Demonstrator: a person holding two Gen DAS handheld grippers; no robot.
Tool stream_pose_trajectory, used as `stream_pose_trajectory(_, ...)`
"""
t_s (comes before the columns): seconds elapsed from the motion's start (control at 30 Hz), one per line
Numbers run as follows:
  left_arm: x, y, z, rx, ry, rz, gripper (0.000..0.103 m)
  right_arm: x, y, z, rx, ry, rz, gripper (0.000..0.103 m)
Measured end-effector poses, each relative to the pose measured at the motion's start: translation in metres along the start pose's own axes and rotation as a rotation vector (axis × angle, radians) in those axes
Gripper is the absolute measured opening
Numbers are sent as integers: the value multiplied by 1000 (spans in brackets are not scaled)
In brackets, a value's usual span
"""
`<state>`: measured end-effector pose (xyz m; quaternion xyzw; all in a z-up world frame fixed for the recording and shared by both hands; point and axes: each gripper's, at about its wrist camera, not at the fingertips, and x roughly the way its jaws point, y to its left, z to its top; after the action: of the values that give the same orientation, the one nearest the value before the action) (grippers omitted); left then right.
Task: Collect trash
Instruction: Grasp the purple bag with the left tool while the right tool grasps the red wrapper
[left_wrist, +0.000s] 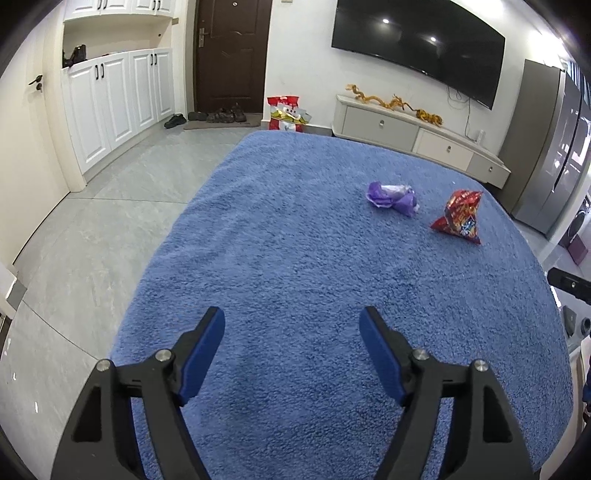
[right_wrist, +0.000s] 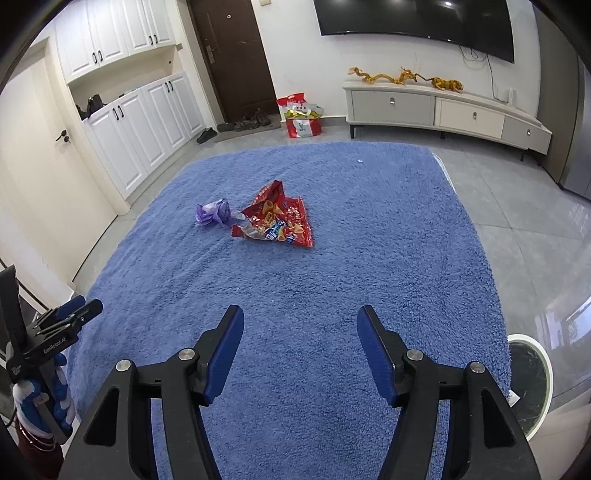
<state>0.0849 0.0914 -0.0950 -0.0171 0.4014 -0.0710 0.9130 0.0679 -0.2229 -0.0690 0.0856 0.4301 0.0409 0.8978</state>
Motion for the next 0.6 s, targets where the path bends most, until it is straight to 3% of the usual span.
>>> stream_pose_trajectory(0.2,15,-12,21,72,12,-65,74,17,-6,10,-13,9,21,63)
stream_pose_trajectory(0.4,43,-31,63,148,-3,-168,74,41,0,32,-65,-5,71,63)
stream_pose_trajectory(0.6,81,-67,106,300,-22,-270,75,68,11,56,-114,-22,119,63)
